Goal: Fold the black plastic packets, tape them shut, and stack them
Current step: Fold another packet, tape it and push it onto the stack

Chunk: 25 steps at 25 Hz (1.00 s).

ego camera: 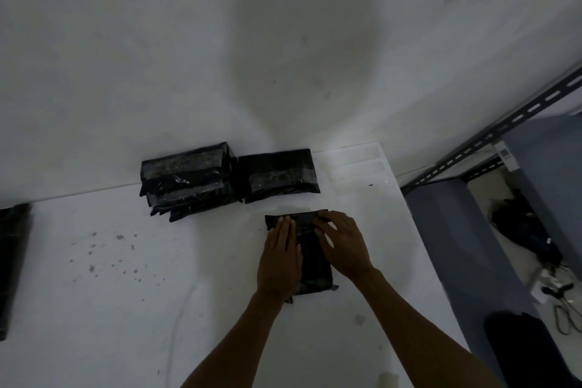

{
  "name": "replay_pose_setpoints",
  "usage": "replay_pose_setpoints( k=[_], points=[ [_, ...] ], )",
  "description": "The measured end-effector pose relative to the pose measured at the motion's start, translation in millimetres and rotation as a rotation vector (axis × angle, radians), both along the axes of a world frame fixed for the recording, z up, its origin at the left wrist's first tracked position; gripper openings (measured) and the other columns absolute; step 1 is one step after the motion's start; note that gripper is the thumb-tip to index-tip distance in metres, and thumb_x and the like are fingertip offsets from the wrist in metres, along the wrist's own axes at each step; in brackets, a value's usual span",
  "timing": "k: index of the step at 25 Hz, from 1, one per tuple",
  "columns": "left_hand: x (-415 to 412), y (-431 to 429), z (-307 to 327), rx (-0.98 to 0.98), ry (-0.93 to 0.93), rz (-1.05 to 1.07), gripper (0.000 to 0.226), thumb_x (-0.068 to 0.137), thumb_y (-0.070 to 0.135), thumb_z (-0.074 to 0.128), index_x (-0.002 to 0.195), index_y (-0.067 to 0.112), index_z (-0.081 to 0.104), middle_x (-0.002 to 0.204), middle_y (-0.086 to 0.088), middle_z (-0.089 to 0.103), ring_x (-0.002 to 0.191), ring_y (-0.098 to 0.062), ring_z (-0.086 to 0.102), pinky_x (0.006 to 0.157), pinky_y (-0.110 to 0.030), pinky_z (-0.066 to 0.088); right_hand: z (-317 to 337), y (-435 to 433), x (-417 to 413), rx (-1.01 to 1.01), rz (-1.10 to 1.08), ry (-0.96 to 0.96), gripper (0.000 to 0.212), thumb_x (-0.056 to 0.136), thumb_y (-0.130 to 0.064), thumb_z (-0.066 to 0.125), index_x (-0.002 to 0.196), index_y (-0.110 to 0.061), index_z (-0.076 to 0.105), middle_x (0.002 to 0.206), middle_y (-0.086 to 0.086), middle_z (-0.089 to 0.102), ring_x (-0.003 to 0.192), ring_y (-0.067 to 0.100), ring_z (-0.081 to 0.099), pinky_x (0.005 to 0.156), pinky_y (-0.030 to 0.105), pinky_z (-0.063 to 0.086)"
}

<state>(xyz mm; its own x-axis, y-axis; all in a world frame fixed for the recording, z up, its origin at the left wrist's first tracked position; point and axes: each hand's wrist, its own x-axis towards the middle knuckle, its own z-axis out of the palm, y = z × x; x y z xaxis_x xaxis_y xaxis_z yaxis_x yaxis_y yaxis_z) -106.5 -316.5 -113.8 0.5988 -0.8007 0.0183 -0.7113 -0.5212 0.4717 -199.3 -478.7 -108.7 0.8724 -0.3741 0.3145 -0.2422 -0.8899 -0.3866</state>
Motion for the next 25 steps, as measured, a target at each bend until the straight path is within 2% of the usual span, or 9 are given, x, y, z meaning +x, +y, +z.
replay_pose_setpoints(
  k=[3, 6, 9, 12, 15, 19, 21, 25],
  points=[
    [0.5, -10.7, -3.2, 0.001, 0.004, 0.015, 0.053, 0.105, 0.029, 0.028, 0.145, -0.004, 0.038, 0.152, -0.02, 0.038, 0.145, -0.03, 0.029, 0.116, -0.045, 0.032, 5.3, -32.2, -6.4, 0.04, -0.26, -0.01, 0.029, 0.095, -0.022, 0.062, 0.123, -0.012, 0.065, 0.125, 0.009, 0.061, 0.115, 0.021, 0.055, 0.095, 0.034, 0.047],
    [-0.3, -13.6, -7.6, 0.005, -0.028, 0.013, 0.052, 0.104, 0.027, 0.032, 0.146, -0.004, 0.036, 0.153, -0.02, 0.036, 0.146, -0.029, 0.026, 0.119, -0.041, 0.025, 1.5, -80.6, -9.8, 0.105, -0.621, 0.113, 0.032, 0.096, -0.02, 0.058, 0.126, -0.007, 0.06, 0.124, 0.016, 0.06, 0.115, 0.033, 0.055, 0.095, 0.044, 0.046],
    [0.7, -13.8, -9.7, 0.018, -0.038, 0.013, 0.053, 0.105, 0.029, 0.028, 0.146, -0.003, 0.036, 0.153, -0.019, 0.035, 0.146, -0.029, 0.027, 0.12, -0.04, 0.024, 2.7, -128.1, -6.3, 0.211, -0.827, 0.259, 0.038, 0.097, -0.02, 0.056, 0.131, -0.001, 0.054, 0.127, 0.024, 0.054, 0.117, 0.041, 0.05, 0.099, 0.048, 0.041],
    [0.0, -13.9, -10.5, 0.025, -0.042, 0.014, 0.054, 0.106, 0.031, 0.022, 0.146, -0.003, 0.037, 0.153, -0.02, 0.036, 0.145, -0.03, 0.028, 0.118, -0.043, 0.028, 3.3, -160.9, -1.0, 0.272, -0.841, 0.377, 0.043, 0.1, -0.026, 0.052, 0.136, -0.003, 0.049, 0.132, 0.025, 0.048, 0.122, 0.042, 0.045, 0.102, 0.047, 0.037],
    [0.3, -13.3, -11.4, 0.025, -0.049, 0.01, 0.054, 0.105, 0.03, 0.024, 0.145, -0.003, 0.037, 0.153, -0.019, 0.036, 0.146, -0.03, 0.028, 0.119, -0.042, 0.025, -4.0, -176.8, 4.4, 0.282, -0.815, 0.442, 0.041, 0.099, -0.028, 0.053, 0.132, -0.004, 0.053, 0.129, 0.026, 0.049, 0.121, 0.043, 0.047, 0.101, 0.046, 0.038],
    [0.2, -13.8, -11.9, 0.023, -0.051, 0.015, 0.053, 0.105, 0.03, 0.027, 0.147, -0.002, 0.035, 0.154, -0.018, 0.035, 0.146, -0.029, 0.026, 0.12, -0.039, 0.02, -12.1, -185.0, 3.8, 0.214, -0.801, 0.342, 0.027, 0.095, -0.017, 0.058, 0.112, 0.001, 0.067, 0.111, 0.03, 0.058, 0.103, 0.047, 0.057, 0.089, 0.047, 0.048],
    [-0.4, -13.7, -12.5, 0.024, -0.061, 0.015, 0.053, 0.104, 0.03, 0.027, 0.147, -0.002, 0.035, 0.154, -0.018, 0.035, 0.146, -0.028, 0.026, 0.119, -0.039, 0.021, -11.2, -188.1, 5.3, 0.175, -0.798, 0.381, 0.021, 0.094, -0.013, 0.057, 0.101, 0.002, 0.07, 0.102, 0.028, 0.061, 0.094, 0.046, 0.06, 0.082, 0.046, 0.051],
    [0.6, -12.2, -13.2, 0.032, -0.085, 0.011, 0.053, 0.104, 0.029, 0.03, 0.146, -0.001, 0.036, 0.154, -0.017, 0.036, 0.146, -0.028, 0.026, 0.119, -0.04, 0.023, -4.9, -181.7, 8.9, 0.116, -0.765, 0.492, 0.02, 0.096, -0.009, 0.05, 0.096, 0.001, 0.068, 0.099, 0.024, 0.062, 0.091, 0.043, 0.059, 0.082, 0.045, 0.049]
  ],
)
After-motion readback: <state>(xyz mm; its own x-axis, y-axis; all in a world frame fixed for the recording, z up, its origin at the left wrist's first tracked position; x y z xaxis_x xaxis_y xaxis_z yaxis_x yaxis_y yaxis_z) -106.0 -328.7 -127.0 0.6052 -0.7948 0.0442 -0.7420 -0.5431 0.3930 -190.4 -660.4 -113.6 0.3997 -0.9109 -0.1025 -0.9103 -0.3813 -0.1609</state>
